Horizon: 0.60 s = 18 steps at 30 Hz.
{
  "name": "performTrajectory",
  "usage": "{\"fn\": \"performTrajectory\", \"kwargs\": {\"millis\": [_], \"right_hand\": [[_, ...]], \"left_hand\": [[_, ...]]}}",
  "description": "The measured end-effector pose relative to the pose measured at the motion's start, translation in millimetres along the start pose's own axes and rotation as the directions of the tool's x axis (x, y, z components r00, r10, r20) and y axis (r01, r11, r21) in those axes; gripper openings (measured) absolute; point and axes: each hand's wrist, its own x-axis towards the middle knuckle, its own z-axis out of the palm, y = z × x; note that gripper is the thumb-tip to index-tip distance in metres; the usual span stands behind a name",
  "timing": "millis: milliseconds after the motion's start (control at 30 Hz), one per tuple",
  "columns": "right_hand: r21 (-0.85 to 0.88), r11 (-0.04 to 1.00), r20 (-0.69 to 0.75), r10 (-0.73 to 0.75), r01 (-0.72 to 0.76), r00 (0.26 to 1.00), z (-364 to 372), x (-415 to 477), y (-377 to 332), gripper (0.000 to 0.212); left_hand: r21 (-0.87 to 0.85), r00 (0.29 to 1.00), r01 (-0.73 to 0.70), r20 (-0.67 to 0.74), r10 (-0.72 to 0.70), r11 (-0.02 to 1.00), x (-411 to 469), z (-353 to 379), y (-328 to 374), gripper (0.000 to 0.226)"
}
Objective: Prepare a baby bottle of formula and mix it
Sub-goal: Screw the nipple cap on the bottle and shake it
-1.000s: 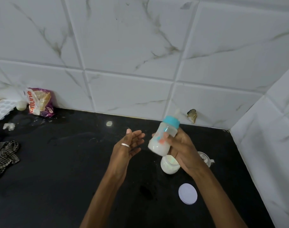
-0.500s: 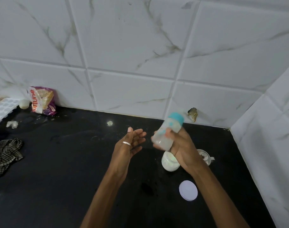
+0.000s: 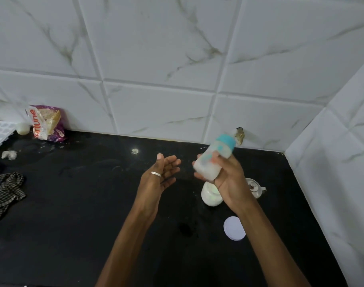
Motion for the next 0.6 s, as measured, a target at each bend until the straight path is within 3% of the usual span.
{"fn": "performTrajectory", "kwargs": {"millis": [67,167,200,300,367,433,500,600], "right_hand": [[0.008,1.0,-0.03,-0.005,0.005,1.0,1,-1,5,0.048],[-0.243,0.968,0.11,0.088,-0.059,0.99,-3,-7,15,0.064],[-0.233,0.972,0.104,0.065,-0.039,0.992,-5,-7,13,0.064],[0.059,0.998,-0.042,-0.019,0.021,0.999,-5,-3,5,0.051],[0.106,0.994,-0.068,-0.003,0.01,0.998,-6,-3,10,0.054],[-0.124,0.987,0.044,0.109,-0.103,0.993,-7,-9,19,0.065],[-0.259,0.96,0.119,0.142,-0.108,0.983,-10,-12,24,0.06],[0.049,0.998,-0.054,0.044,-0.042,0.998,-6,-6,20,0.059]], "left_hand": [[0.002,1.0,0.001,0.0,-0.001,1.0,0,-2,-1,0.061],[0.011,1.0,0.006,0.016,-0.006,1.0,0,-2,-2,0.061],[0.014,1.0,0.005,0.019,-0.005,1.0,0,-2,-3,0.061],[0.009,1.0,0.004,0.011,-0.005,1.0,0,-5,-4,0.06],[0.004,1.0,0.011,0.008,-0.011,1.0,0,-8,-5,0.061],[-0.002,1.0,0.02,0.012,-0.02,1.0,1,-9,-7,0.062],[0.0,1.0,0.02,0.019,-0.02,1.0,2,-11,-7,0.063],[0.002,1.0,0.014,0.021,-0.014,1.0,3,-13,-7,0.062]]}}
